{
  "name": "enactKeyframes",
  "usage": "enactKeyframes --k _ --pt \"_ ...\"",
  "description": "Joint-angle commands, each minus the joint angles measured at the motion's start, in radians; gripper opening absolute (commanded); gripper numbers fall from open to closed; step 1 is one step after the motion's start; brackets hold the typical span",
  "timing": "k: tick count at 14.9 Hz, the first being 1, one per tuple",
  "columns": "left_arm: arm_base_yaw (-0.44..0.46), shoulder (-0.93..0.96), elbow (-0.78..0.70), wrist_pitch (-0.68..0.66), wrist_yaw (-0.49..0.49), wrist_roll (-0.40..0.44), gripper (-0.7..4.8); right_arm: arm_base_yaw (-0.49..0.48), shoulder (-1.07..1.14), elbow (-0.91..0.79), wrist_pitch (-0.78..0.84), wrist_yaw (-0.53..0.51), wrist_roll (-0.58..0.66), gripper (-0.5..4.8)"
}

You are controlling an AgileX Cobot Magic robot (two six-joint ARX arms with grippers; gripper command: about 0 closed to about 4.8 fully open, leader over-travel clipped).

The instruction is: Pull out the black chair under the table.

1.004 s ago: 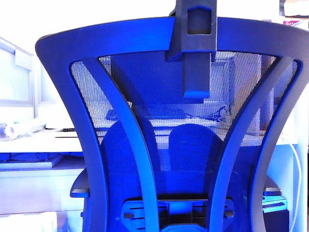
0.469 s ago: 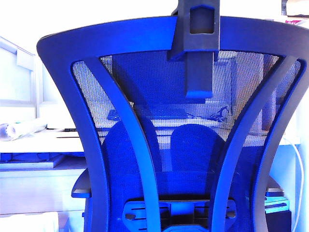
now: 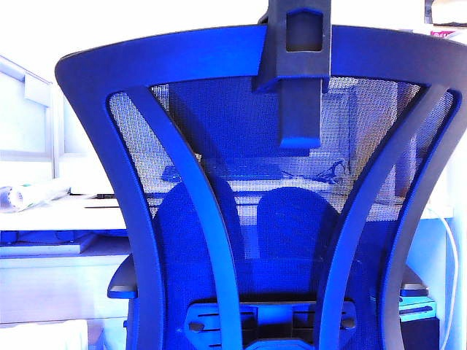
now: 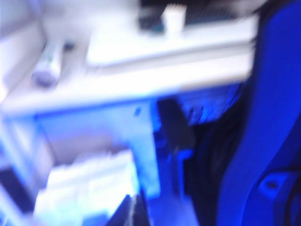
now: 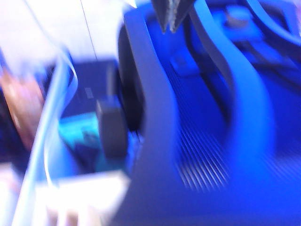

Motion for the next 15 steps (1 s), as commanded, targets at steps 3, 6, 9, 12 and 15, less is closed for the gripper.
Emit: enactKeyframes --k 3,6,9,12,15 --pt "0.001 0.000 -0.002 -0.072 -0.014 0.027 -0.05 -0.019 -0.001 -0.041 0.041 -0.008 0.000 -0.05" --pt "0.002 0.000 -0.002 -0.104 -0.021 0.022 -0.05 -0.018 -0.002 -0.105 0.041 -0.008 -0.013 -0.05" --pt "0.001 0.000 -0.002 -0.104 -0.028 0.021 -0.04 -0.017 -0.003 -0.143 0.035 -0.005 -0.019 -0.05" --pt "0.001 0.000 -0.002 -0.104 -0.024 0.021 -0.04 -0.017 -0.003 -0.146 0.034 -0.004 -0.019 -0.04" --pt "0.001 0.000 -0.002 -0.104 -0.024 0.022 -0.04 -0.017 -0.006 -0.146 0.034 -0.004 -0.019 -0.01"
